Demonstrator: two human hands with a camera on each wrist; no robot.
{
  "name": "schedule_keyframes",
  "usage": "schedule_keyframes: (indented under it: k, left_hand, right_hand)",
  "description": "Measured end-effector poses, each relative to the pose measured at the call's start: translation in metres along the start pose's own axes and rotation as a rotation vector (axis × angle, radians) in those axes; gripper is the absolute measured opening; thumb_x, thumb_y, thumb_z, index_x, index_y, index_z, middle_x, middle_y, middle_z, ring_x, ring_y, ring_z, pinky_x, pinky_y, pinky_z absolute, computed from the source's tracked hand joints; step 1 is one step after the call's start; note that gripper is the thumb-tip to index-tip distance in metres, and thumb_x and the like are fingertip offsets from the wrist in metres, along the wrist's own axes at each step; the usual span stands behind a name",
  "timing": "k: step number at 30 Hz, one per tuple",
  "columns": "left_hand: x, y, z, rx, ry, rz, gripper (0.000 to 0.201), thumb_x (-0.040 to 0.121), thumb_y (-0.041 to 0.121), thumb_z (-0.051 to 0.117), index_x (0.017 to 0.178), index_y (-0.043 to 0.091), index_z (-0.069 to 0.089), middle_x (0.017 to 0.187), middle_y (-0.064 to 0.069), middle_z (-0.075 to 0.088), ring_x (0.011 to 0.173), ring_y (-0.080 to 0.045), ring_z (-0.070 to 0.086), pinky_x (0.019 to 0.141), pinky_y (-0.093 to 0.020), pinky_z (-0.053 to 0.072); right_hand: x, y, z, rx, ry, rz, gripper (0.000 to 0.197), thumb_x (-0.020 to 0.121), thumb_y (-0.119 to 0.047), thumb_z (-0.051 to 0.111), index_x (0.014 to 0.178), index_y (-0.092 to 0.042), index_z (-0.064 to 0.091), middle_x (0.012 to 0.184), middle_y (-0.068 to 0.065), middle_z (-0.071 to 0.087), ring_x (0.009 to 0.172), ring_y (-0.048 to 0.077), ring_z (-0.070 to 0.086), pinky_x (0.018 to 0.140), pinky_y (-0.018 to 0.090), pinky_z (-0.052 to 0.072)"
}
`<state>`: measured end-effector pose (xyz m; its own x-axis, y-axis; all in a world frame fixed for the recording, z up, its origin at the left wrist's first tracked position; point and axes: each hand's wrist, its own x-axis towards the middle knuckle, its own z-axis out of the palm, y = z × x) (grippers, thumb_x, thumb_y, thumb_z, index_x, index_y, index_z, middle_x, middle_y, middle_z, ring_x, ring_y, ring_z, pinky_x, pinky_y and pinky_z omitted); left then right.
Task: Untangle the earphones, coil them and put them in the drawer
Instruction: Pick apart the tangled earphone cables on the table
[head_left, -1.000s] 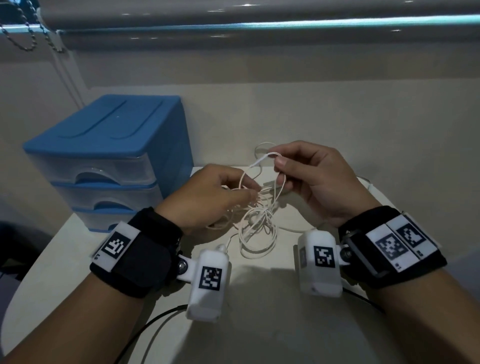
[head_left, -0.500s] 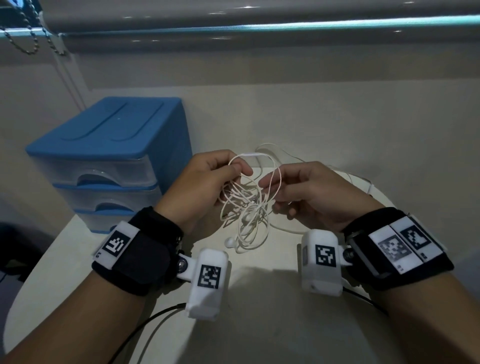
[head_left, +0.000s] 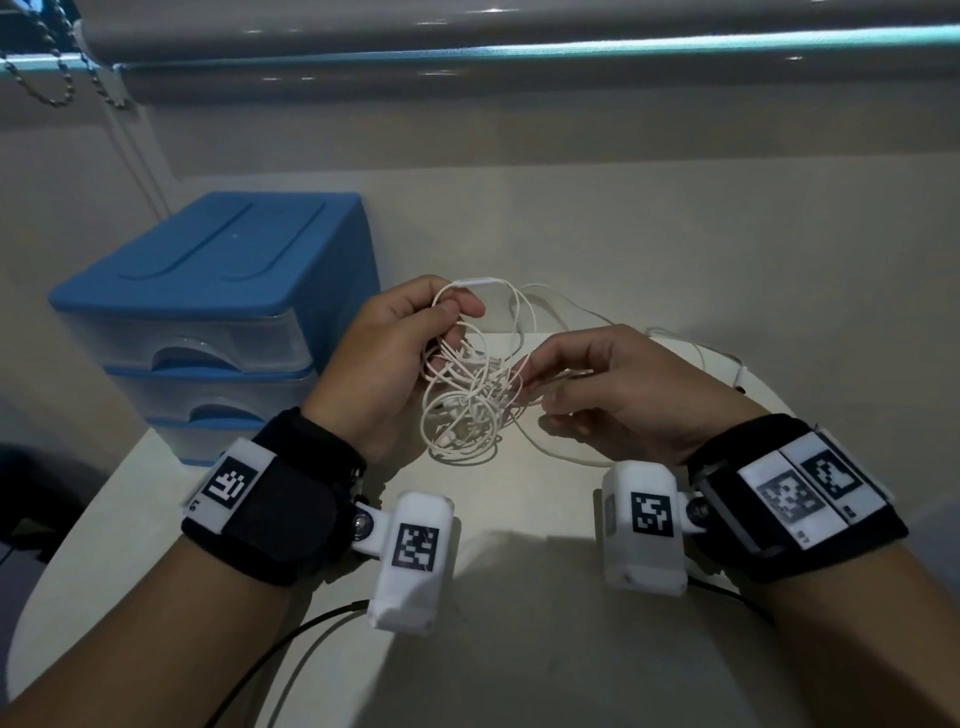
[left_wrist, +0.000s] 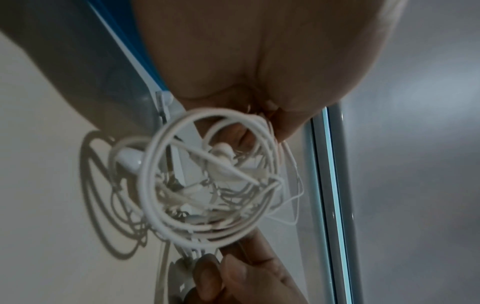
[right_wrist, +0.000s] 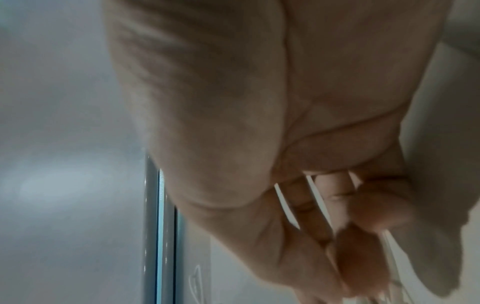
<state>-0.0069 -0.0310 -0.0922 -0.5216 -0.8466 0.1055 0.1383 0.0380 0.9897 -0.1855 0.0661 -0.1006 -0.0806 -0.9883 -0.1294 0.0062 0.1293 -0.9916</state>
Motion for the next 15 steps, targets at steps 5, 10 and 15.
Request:
schedule_keyframes:
  k: [5,10,15]
  left_hand:
    - [-0.0026,0.0035,0.0029,-0.123,-0.022,0.011,0.023,0.103,0.003,0.044,0.093,0.006,0.064,0.064,-0.003,0.043,0.051,-0.01,0.036,0.046,-0.019,0.036]
    - [-0.0028,0.006,0.0034,-0.175,-0.059,0.042,0.021,0.104,0.006,0.043,0.095,0.007,0.062,0.065,-0.001,0.044,0.05,-0.008,0.039,0.047,-0.018,0.036]
    - [-0.0028,0.0072,0.004,-0.196,-0.064,0.049,0.021,0.104,0.006,0.043,0.096,0.007,0.061,0.066,-0.001,0.044,0.051,-0.008,0.039,0.048,-0.018,0.035]
  right_hand:
    - [-0.004,-0.001,0.002,-0.011,-0.035,0.012,0.03,0.087,0.025,0.053,0.1,0.004,0.07,0.095,0.029,0.059,0.046,0.013,0.046,0.081,0.046,0.03]
    - [-0.0042,-0.0001,0.0014,-0.04,-0.044,0.02,0.019,0.09,0.018,0.059,0.099,0.004,0.069,0.057,-0.001,0.056,0.045,0.005,0.049,0.1,0.042,0.053]
    - [-0.0066,-0.004,0.0028,-0.025,0.008,-0.033,0.006,0.091,0.012,0.064,0.096,0.013,0.065,0.066,0.002,0.059,0.044,0.002,0.055,0.06,0.014,0.055]
